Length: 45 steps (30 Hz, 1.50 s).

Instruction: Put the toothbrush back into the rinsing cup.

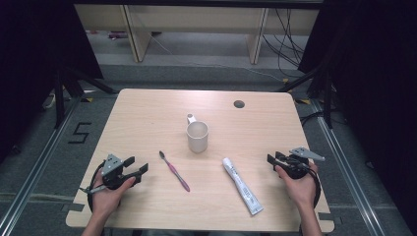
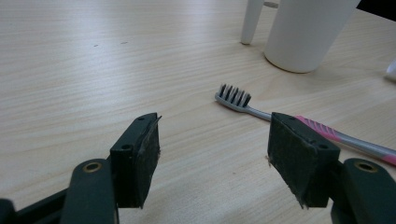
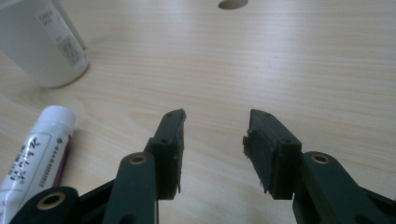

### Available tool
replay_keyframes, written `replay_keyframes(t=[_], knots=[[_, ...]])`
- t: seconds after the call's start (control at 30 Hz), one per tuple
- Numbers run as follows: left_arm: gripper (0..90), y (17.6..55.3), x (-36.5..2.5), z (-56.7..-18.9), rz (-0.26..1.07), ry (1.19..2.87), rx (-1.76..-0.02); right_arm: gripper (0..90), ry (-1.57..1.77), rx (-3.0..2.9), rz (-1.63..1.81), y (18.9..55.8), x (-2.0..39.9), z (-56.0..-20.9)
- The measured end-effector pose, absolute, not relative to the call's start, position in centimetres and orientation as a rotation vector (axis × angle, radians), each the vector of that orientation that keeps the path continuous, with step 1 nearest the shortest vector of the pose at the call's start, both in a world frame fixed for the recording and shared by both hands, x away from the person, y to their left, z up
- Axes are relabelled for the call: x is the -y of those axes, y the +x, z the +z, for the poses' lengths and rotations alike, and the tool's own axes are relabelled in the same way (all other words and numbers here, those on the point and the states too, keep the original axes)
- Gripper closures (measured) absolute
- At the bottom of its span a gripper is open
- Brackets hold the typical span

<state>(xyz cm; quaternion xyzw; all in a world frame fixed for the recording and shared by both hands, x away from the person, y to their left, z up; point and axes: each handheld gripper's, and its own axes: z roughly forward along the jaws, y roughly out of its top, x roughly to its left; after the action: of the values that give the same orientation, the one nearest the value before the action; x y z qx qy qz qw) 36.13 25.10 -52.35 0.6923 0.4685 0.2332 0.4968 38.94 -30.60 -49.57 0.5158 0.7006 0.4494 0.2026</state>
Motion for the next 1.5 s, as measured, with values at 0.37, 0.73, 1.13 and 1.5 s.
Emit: replay_keyframes(t=[0.37, 0.73, 1.13, 1.5], knots=[[32.1, 36.2, -25.2, -52.3, 0.563, 1.67, -1.143, 55.1, 1.465, -1.997, 1.189, 38.6, 30.2, -47.9], [31.7, 35.9, -24.9, -51.9, 0.557, 1.683, -1.128, 52.0, 1.499, -2.192, 1.015, 38.9, 28.8, -46.0], [32.3, 36.0, -24.7, -51.2, 0.526, 1.706, -1.13, 52.8, 1.53, -2.468, 0.714, 40.2, 27.1, -44.9], [33.2, 36.4, -22.9, -50.2, 0.475, 1.761, -1.088, 53.7, 1.566, -2.639, 0.491, 40.7, 24.6, -44.9]])
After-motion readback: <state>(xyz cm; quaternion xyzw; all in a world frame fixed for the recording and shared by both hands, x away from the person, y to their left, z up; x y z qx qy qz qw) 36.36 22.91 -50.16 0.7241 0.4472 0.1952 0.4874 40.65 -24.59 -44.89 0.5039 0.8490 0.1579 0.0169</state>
